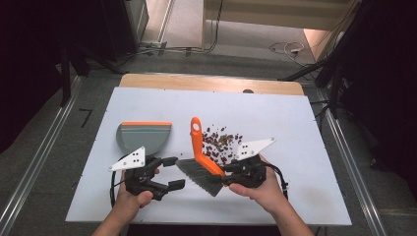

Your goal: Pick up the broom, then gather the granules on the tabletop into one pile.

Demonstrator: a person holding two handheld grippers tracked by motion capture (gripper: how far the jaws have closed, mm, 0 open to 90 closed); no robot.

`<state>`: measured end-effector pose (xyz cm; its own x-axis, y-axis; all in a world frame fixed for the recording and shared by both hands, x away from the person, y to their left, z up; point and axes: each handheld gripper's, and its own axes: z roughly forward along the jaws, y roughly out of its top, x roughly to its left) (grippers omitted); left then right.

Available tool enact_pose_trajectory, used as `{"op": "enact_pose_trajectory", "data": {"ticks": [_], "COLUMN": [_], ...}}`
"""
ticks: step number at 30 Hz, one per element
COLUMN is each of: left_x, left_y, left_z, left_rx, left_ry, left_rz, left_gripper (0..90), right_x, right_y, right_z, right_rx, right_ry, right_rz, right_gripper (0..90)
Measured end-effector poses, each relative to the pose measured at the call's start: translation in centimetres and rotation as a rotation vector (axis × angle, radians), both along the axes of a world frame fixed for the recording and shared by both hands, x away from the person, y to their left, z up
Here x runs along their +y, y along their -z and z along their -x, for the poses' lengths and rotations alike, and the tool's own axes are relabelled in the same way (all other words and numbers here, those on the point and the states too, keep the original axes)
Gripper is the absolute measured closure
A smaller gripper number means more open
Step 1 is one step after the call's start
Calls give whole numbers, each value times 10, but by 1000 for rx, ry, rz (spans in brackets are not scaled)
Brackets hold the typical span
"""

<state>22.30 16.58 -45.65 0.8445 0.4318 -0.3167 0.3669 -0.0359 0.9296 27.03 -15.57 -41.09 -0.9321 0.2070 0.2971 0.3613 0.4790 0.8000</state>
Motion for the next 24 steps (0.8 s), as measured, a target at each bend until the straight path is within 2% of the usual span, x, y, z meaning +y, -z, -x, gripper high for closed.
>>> {"op": "enact_pose_trajectory", "data": {"ticks": [1, 3, 5, 10, 12, 15, 20, 24], "left_x": [1, 4, 7, 16, 21, 27, 38, 41], "left_y": [0, 0, 0, 0, 2, 4, 5, 7], "left_z": [0, 1, 2, 8, 9, 12, 12, 11], "left_rx": [-3, -12, -24, -54, -56, -65, -60, -51], "left_ry": [-17, -35, -60, -133, -145, -187, -233, -247], "left_rz": [-7, -10, -17, -42, -57, -88, -63, -68], "left_gripper": [88, 26, 3, 3, 3, 3, 3, 2], "right_x": [-3, -8, -12, -23, -28, -35, -46, -56], "right_y": [-1, -1, -2, -2, -2, -4, -11, -15], "right_z": [-1, -5, -7, -13, -16, -19, -26, -39], "right_rx": [-11, -24, -40, -89, -82, -100, -161, -171], "right_ry": [39, 82, 148, 260, 280, 335, 442, 517], "right_rz": [11, 27, 47, 119, 124, 142, 211, 256], "right_gripper": [688, 688, 688, 688, 688, 687, 687, 687]}}
